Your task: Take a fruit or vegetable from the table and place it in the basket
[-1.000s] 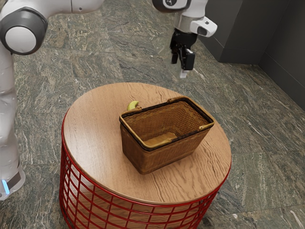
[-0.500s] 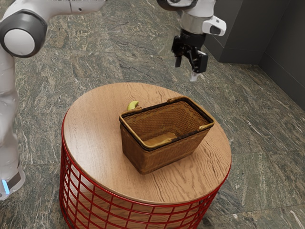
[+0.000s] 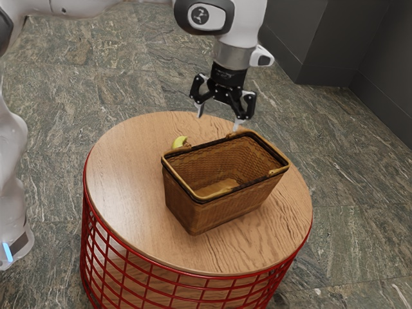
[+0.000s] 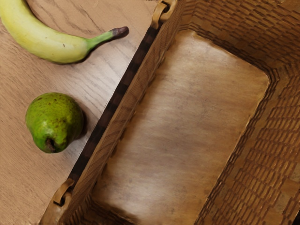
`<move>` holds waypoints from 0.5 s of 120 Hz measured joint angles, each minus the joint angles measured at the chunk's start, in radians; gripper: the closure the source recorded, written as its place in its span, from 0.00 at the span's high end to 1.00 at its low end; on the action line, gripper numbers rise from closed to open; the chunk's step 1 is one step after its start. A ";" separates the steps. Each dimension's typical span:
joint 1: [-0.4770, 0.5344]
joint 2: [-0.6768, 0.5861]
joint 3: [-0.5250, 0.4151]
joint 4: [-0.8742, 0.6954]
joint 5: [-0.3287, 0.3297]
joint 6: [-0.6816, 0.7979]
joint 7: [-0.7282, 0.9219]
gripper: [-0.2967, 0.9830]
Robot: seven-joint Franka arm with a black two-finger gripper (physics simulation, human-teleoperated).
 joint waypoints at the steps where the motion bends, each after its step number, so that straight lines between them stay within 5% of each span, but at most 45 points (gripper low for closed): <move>1: 0.000 -0.006 0.000 -0.006 0.000 0.004 -0.008 0.77; 60: 0.020 -0.076 0.079 -0.089 0.016 0.082 -0.326 0.77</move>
